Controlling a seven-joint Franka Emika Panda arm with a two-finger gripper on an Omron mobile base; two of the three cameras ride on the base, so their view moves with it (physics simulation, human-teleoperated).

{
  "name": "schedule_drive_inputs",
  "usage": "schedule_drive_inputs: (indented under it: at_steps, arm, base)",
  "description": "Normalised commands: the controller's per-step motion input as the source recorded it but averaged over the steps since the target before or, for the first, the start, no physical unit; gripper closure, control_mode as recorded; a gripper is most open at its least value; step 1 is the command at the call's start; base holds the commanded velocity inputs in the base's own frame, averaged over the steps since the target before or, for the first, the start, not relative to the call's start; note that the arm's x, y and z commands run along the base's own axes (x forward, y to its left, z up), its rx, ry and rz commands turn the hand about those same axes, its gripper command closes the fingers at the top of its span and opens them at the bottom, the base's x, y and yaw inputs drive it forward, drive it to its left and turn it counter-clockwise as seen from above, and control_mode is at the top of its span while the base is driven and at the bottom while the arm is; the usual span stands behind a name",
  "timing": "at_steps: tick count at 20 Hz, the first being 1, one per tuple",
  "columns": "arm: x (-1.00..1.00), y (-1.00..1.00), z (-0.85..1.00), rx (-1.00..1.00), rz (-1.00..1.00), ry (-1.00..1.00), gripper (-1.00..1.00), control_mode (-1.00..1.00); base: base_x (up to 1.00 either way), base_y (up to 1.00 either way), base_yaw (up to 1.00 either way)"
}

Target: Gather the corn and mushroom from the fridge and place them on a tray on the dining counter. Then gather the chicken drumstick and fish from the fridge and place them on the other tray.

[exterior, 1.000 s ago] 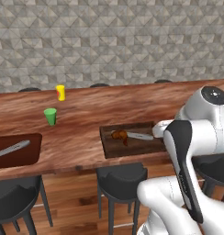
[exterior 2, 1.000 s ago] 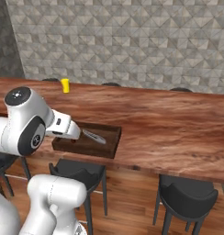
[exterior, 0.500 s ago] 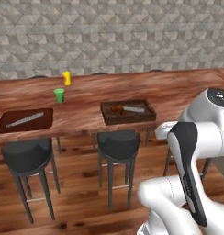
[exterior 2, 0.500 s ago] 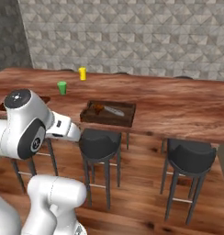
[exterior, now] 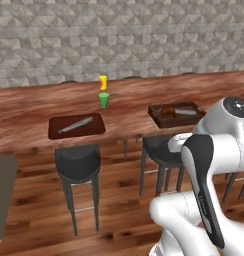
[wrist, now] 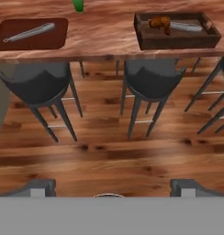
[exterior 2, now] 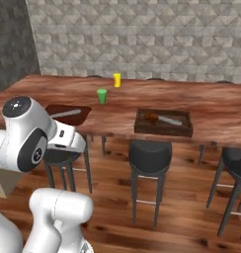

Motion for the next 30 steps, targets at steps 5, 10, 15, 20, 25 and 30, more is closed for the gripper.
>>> schedule_drive_inputs:
  at_steps: [5, 10, 15, 20, 25, 30]
  arm:
    - [0.0, 0.0, 0.0, 0.0, 0.0, 0.0, -1.0, 1.0]
    - [0.0, 0.0, 0.0, 0.0, 0.0, 0.0, -1.0, 1.0]
    - [0.0, 0.0, 0.0, 0.0, 0.0, 0.0, -1.0, 1.0]
    - [0.0, 0.0, 0.0, 0.0, 0.0, 0.0, -1.0, 1.0]
    - [0.0, 0.0, 0.0, 0.0, 0.0, 0.0, -1.0, 1.0]
    - [0.0, 0.0, 0.0, 0.0, 0.0, 0.0, -1.0, 1.0]
  base:
    - [0.6, 1.0, -0.31]
    - [0.24, 1.0, -0.27]
    - [-0.79, 1.0, -0.06]
    - [-0.76, 1.0, -0.06]
    - [-0.02, 0.99, -0.52]
    - [0.0, 1.0, -0.56]
